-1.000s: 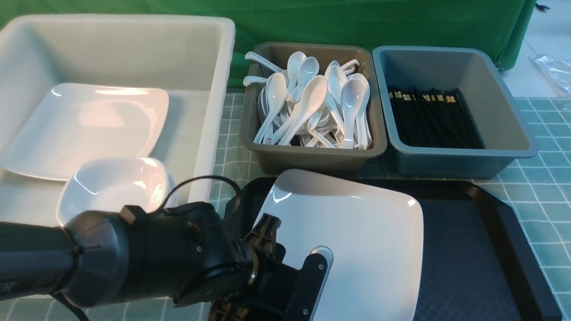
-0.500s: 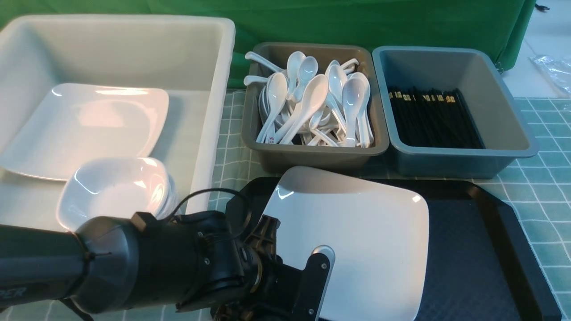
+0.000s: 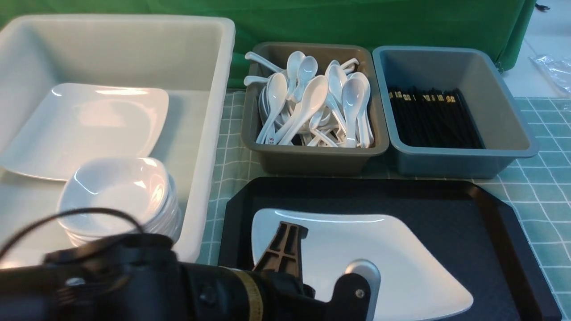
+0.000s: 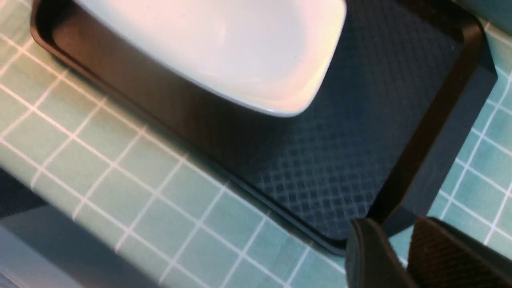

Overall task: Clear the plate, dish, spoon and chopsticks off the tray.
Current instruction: Use the left arm to put the plate into the large storage box on the left

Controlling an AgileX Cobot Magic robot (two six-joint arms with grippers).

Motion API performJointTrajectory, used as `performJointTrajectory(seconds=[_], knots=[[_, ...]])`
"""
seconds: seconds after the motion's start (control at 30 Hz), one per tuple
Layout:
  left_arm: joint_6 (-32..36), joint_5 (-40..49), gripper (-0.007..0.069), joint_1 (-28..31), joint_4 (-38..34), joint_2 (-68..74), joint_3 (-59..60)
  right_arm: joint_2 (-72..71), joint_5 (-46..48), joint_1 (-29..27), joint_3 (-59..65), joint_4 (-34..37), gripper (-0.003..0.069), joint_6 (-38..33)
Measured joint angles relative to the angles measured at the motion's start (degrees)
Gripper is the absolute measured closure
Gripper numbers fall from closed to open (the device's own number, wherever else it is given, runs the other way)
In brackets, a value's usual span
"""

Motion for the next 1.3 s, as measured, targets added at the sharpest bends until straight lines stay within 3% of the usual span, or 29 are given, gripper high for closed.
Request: performJointTrajectory(seconds=[0.17,0.33,0.63,0.73,0.87,0.93,1.0,1.3], knots=[[-0.7,1.4,0.0599,0.0,-1.3,-3.4,0.1,0.0,-1.1,0.0,-0.3,-0.1,0.0474,0.6],[-1.0,1.7,0.0597,0.0,-4.1,-6.8,-0.6,0.0,-1.0,0.0,-3.0,-2.0,0.0613,3.0],[-1.2,4.0,0.0594,0.0,-6.5,-13.1,-8.3,0.0,-1.0,0.0,-7.6,-3.7,0.0636,5.7],[-3.0,7.9,0.0594,0.1,-3.5,-15.3,-10.6,0.0,-1.7,0.0,-9.0,-4.6,0.0637,6.6],[-10.0,14.0,0.0594,3.5,6.4,-15.9,-12.0,0.0,-4.4,0.0,-9.5,-4.8,0.0637,7.4],[-12.6,17.3,0.0594,10.2,14.8,-15.9,-12.1,0.2,-6.7,0.0,-9.5,-4.8,0.0637,7.8],[-13.2,17.6,0.0594,16.2,17.1,-15.6,-12.1,1.1,-7.6,0.0,-9.6,-4.8,0.0637,7.8],[-18.3,10.1,0.0594,42.8,17.3,-5.5,-12.7,6.1,-8.2,0.0,-9.7,-3.1,0.0637,3.9]])
